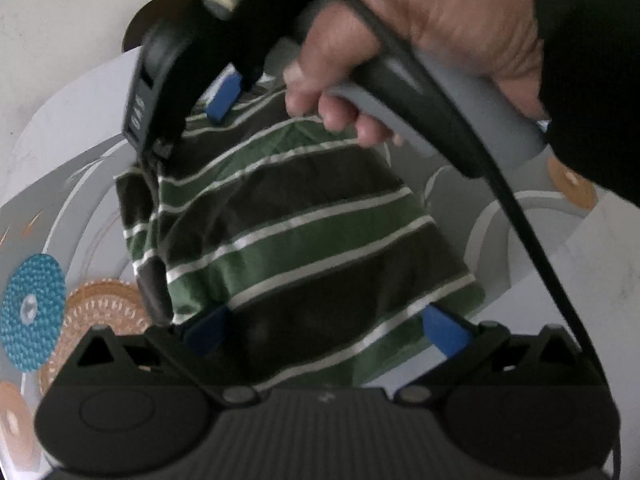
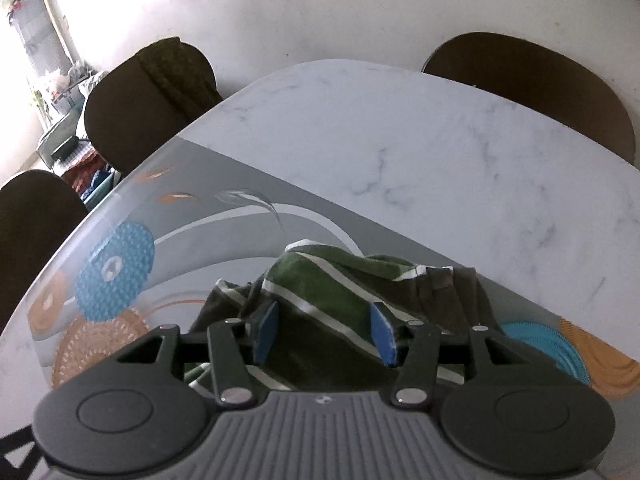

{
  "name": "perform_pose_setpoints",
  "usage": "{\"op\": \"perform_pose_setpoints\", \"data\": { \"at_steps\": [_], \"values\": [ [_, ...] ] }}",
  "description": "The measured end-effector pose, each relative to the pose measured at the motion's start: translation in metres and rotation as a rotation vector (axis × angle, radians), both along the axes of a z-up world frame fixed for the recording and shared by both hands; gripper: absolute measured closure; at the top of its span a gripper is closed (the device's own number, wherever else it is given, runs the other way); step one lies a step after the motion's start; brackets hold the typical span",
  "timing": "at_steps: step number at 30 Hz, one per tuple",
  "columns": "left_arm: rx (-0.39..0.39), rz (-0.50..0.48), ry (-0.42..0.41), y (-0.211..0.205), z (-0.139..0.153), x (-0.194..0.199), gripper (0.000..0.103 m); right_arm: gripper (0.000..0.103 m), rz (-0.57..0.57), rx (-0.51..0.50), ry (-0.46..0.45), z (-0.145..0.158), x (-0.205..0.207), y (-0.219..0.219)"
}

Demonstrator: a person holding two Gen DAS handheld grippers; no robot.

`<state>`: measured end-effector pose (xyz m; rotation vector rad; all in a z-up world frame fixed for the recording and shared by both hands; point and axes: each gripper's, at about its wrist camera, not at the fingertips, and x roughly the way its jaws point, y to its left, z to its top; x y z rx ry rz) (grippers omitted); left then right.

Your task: Fold clothes

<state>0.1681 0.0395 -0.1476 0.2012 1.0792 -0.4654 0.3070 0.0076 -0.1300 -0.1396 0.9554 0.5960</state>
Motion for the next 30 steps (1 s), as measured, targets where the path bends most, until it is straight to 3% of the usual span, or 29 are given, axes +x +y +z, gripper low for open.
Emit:
{"op": "perform_pose_setpoints", "data": {
  "at_steps": [5, 15, 30],
  "values": [
    [0.022, -0.016, -0.001, -0.01, -0.005, -0.006, 0.0, 0.051, 0.011, -0.049, 0.01, -0.007, -0.008, -0.008],
    [0.043, -0.032, 0.001, -0.031, -0.005, -0.015, 0.0, 0.049, 0.012, -0.051, -0.015, -0.015, -0.013, -0.023],
    [0.043, -0.099, 0.007, -0.1, -0.002, -0.051, 0.0, 0.048, -0.022, -0.066, -0.024, -0.014, -0.044, -0.082]
  ]
}}
